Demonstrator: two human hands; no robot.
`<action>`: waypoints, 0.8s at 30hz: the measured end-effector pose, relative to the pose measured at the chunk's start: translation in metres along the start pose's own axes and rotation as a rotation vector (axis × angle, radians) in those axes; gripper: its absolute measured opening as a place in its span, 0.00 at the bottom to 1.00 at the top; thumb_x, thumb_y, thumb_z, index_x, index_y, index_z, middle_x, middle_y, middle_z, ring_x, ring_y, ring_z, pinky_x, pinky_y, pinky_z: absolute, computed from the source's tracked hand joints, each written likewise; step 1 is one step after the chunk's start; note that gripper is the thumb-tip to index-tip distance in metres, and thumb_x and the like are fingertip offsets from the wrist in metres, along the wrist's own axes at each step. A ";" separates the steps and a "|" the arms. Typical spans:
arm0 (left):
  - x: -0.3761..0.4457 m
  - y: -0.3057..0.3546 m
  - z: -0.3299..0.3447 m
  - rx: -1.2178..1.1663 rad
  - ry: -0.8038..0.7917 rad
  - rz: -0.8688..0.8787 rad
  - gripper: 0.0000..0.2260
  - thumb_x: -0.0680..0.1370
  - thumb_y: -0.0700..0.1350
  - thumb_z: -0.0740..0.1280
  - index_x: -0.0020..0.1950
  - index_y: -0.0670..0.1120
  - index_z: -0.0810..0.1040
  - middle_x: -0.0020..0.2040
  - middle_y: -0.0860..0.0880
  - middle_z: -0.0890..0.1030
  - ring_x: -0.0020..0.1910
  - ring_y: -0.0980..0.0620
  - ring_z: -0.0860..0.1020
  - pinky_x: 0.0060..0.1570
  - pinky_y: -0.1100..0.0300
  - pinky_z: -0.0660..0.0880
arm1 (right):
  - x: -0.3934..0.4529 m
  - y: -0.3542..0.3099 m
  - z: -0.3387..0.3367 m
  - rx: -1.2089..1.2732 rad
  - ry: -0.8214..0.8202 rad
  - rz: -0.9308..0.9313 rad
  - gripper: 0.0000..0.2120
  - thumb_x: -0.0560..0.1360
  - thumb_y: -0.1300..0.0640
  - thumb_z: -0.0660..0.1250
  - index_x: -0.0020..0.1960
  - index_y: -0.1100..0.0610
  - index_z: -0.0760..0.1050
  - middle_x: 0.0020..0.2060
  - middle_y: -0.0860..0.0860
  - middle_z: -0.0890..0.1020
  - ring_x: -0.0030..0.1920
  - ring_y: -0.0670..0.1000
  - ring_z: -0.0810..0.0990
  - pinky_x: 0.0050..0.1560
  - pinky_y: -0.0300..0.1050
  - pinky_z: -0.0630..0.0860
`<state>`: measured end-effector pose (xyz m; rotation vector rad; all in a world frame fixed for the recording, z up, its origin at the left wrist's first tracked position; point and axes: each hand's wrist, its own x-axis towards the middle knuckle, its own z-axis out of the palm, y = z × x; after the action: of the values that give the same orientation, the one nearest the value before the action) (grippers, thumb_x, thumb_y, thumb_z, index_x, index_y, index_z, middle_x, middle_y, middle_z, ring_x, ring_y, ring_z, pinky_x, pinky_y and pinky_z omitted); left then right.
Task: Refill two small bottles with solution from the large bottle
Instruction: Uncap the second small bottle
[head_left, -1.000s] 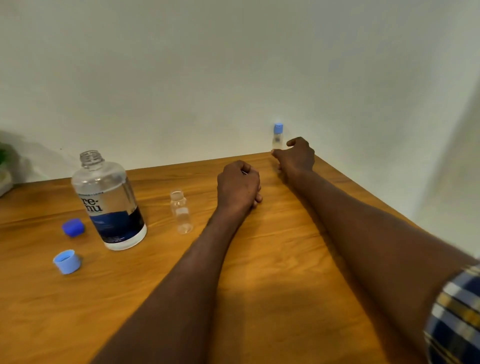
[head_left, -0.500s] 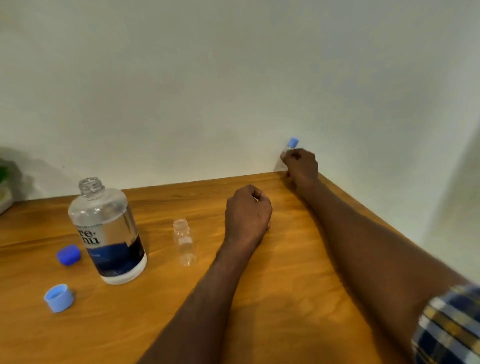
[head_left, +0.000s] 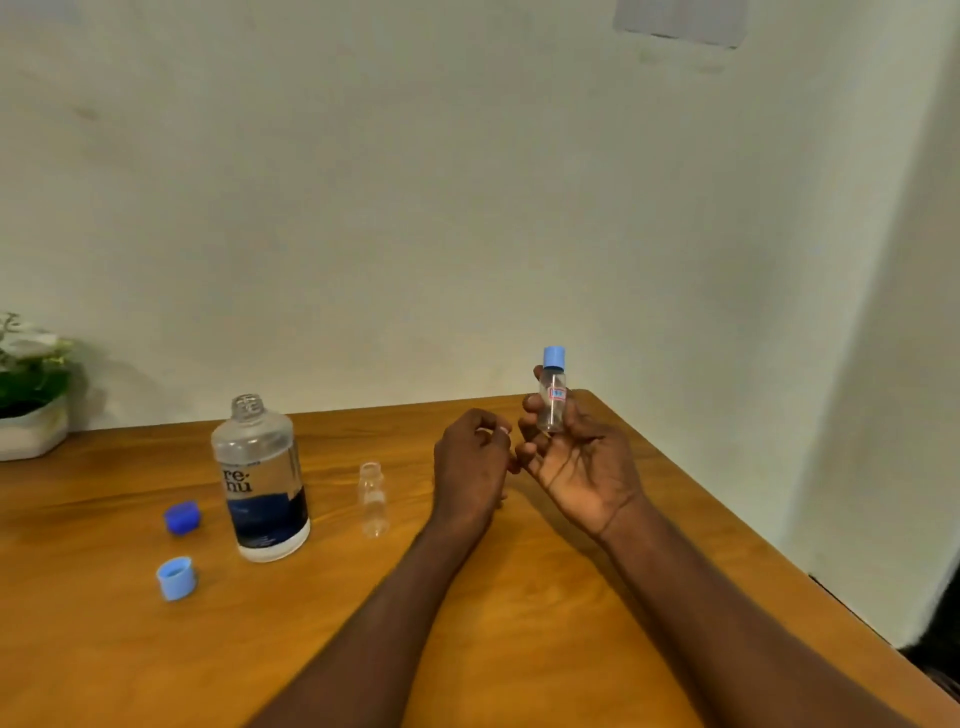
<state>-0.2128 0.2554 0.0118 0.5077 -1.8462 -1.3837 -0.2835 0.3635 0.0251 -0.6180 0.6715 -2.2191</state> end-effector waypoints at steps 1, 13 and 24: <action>-0.011 0.004 -0.005 -0.006 0.004 0.023 0.07 0.83 0.41 0.64 0.49 0.50 0.80 0.38 0.46 0.84 0.22 0.58 0.75 0.22 0.61 0.69 | -0.007 0.001 0.003 -0.001 -0.020 0.008 0.23 0.80 0.60 0.57 0.73 0.58 0.73 0.48 0.56 0.82 0.44 0.51 0.81 0.37 0.44 0.77; -0.073 0.048 -0.109 0.077 0.230 0.359 0.07 0.85 0.43 0.63 0.59 0.49 0.81 0.41 0.52 0.82 0.35 0.55 0.77 0.34 0.54 0.76 | -0.026 0.024 0.048 -0.208 -0.245 0.141 0.22 0.79 0.55 0.66 0.72 0.58 0.74 0.54 0.59 0.82 0.48 0.54 0.81 0.43 0.47 0.78; -0.065 0.049 -0.111 -0.309 0.046 0.141 0.13 0.83 0.53 0.65 0.61 0.50 0.85 0.40 0.51 0.77 0.36 0.54 0.69 0.29 0.62 0.66 | -0.030 0.023 0.048 -0.314 -0.356 0.302 0.16 0.81 0.56 0.61 0.64 0.61 0.78 0.47 0.60 0.82 0.35 0.52 0.80 0.35 0.42 0.78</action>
<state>-0.0804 0.2470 0.0500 0.2442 -1.5619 -1.5117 -0.2242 0.3589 0.0394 -0.9717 0.8676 -1.6830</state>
